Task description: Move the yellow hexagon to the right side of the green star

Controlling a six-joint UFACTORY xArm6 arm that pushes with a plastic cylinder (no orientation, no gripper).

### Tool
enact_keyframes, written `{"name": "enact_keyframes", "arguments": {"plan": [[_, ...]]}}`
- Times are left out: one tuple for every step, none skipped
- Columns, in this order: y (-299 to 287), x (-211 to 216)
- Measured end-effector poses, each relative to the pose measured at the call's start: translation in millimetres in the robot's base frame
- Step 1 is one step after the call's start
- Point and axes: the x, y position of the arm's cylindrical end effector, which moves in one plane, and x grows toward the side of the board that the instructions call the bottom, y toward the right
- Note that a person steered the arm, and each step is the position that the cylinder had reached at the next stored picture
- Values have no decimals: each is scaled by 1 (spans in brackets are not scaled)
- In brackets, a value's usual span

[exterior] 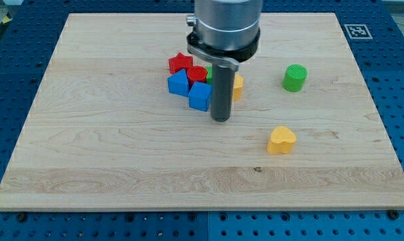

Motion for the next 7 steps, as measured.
{"name": "enact_keyframes", "arguments": {"plan": [[9, -22], [2, -36], [4, -36], [22, -36], [33, -39], [33, -45], [33, -46]]}}
